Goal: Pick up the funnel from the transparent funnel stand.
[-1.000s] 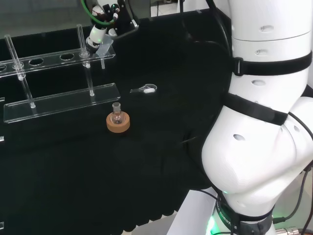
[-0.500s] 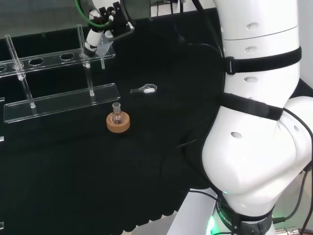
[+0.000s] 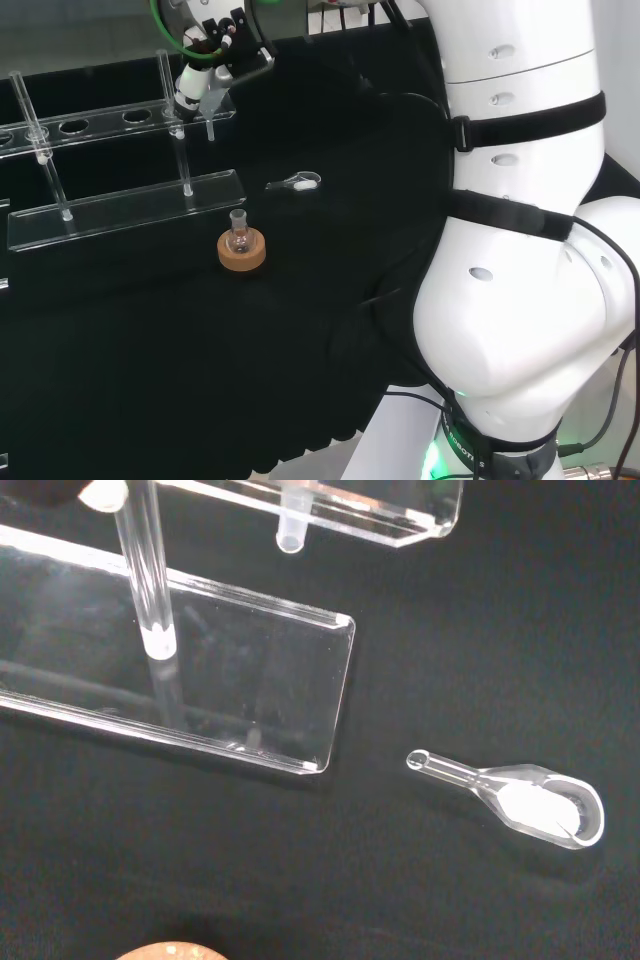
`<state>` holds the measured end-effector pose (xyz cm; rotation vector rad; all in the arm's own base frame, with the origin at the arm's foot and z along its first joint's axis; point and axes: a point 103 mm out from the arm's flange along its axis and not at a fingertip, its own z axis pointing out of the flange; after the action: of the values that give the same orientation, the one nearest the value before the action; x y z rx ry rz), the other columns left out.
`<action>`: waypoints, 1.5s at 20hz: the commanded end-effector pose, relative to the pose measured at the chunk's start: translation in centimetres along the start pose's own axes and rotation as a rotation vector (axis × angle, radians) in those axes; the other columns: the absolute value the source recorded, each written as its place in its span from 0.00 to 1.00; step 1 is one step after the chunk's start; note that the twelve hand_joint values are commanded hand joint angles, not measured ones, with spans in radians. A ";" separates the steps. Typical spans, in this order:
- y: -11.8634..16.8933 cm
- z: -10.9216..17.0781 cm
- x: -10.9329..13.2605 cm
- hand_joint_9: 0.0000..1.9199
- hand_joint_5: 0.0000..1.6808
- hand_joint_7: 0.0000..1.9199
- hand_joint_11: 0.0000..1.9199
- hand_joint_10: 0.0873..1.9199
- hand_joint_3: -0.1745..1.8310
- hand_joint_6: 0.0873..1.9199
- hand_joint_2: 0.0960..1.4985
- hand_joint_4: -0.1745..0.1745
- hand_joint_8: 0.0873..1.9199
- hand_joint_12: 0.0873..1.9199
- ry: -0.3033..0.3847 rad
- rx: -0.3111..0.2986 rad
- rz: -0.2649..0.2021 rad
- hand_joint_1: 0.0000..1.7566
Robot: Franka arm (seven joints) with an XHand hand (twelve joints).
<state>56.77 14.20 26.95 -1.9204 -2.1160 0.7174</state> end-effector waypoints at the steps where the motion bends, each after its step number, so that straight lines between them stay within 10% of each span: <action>1: 0.2 0.2 -0.2 0.09 0.03 0.00 0.14 0.42 0.23 0.00 0.43 0.59 0.21 0.78 -0.001 0.011 0.002 0.36; 17: 1.0 0.5 -0.4 0.21 0.05 0.03 0.17 0.35 0.26 0.00 0.42 0.55 0.31 0.75 -0.024 0.015 0.005 0.36; 30: 0.1 -0.9 -0.1 0.44 0.22 0.29 0.27 0.24 0.32 0.00 0.49 0.36 0.33 0.67 -0.084 -0.168 0.055 0.43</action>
<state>57.24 13.98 26.45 -1.9959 -2.1800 0.7045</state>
